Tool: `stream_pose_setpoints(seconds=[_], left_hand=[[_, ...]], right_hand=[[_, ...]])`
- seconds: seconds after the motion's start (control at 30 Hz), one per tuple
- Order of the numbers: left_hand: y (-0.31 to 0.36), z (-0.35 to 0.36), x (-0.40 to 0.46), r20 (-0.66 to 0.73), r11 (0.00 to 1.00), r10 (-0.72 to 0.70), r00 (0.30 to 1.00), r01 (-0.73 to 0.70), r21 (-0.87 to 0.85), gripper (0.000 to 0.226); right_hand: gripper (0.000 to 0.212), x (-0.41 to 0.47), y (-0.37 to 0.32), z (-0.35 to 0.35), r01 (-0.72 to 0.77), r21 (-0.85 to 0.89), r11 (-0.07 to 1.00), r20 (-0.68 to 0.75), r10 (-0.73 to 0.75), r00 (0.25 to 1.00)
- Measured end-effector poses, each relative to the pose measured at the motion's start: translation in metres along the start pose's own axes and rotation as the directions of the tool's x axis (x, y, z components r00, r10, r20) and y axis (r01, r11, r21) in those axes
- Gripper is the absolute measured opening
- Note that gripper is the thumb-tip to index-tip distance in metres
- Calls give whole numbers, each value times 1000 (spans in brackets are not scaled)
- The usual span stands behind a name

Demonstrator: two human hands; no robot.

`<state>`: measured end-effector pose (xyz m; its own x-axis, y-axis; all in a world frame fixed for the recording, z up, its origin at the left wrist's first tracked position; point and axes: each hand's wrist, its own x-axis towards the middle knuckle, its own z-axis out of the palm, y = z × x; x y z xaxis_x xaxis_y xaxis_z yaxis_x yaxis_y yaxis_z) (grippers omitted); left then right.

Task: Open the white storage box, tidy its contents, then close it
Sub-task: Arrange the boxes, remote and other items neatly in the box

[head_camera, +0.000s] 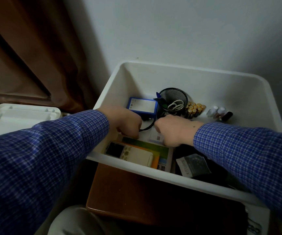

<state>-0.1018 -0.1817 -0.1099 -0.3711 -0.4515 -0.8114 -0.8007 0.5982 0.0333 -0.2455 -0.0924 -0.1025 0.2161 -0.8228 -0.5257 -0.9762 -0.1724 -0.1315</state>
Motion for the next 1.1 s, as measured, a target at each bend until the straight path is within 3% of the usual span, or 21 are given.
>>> stream_pose_setpoints(seconds=[0.07, 0.13, 0.23, 0.33, 0.4, 0.43, 0.5, 0.57, 0.63, 0.7, 0.87, 0.97, 1.03, 1.1], left_hand=[[1, 0, -1, 39, 1000, 19, 999, -20, 3, 33], [3, -1, -3, 86, 999, 38, 996, -40, 19, 34], [6, -5, -9, 110, 998, 48, 993, -52, 38, 37], [11, -15, -25, 91, 997, 73, 993, -76, 32, 36], [18, -22, -39, 33, 992, 123, 992, -123, -7, 31], [22, -24, -46, 10, 988, 152, 988, -152, -27, 29], [36, -26, -58, 21, 978, 204, 979, -203, -39, 27], [54, -23, -67, 73, 971, 238, 969, -236, -25, 29], [72, -19, -71, 87, 964, 265, 960, -264, -20, 34], [87, -15, -71, 17, 957, 287, 958, -286, -57, 40], [106, -8, -66, -90, 944, 283, 955, -294, -148, 45], [109, 2, -60, -125, 954, 255, 959, -271, -132, 38], [111, 8, -57, -167, 963, 226, 960, -245, -109, 34], [114, 11, -56, -191, 965, 221, 956, -242, -97, 30]], right_hand=[[21, 0, 0, -5, -8, -24, 1000, 38, 9, 999], [5, -1, 3, -8, 6, -47, 999, 69, -3, 998], [28, -9, 3, -13, 16, -29, 999, 94, -13, 995], [11, -36, 12, -25, 20, -31, 999, -41, -21, 999], [6, -62, 29, -35, 70, 82, 994, -130, -59, 990], [5, -76, 41, -39, 114, 183, 976, -120, -93, 988], [22, -100, 58, -39, 164, 279, 946, -26, -163, 986], [42, -111, 65, -28, 182, 163, 970, 40, -190, 981], [57, -111, 66, -13, 240, -128, 962, -7, -243, 970], [61, -109, 64, -7, 250, -213, 944, -89, -274, 958], [32, -120, 97, -25, 203, 118, 972, -299, -160, 941], [38, -127, 110, -30, 73, 202, 977, -113, -51, 992], [45, -124, 109, -21, -5, 163, 987, 16, 2, 1000], [46, -121, 105, -13, -12, 128, 992, 58, 5, 998]])
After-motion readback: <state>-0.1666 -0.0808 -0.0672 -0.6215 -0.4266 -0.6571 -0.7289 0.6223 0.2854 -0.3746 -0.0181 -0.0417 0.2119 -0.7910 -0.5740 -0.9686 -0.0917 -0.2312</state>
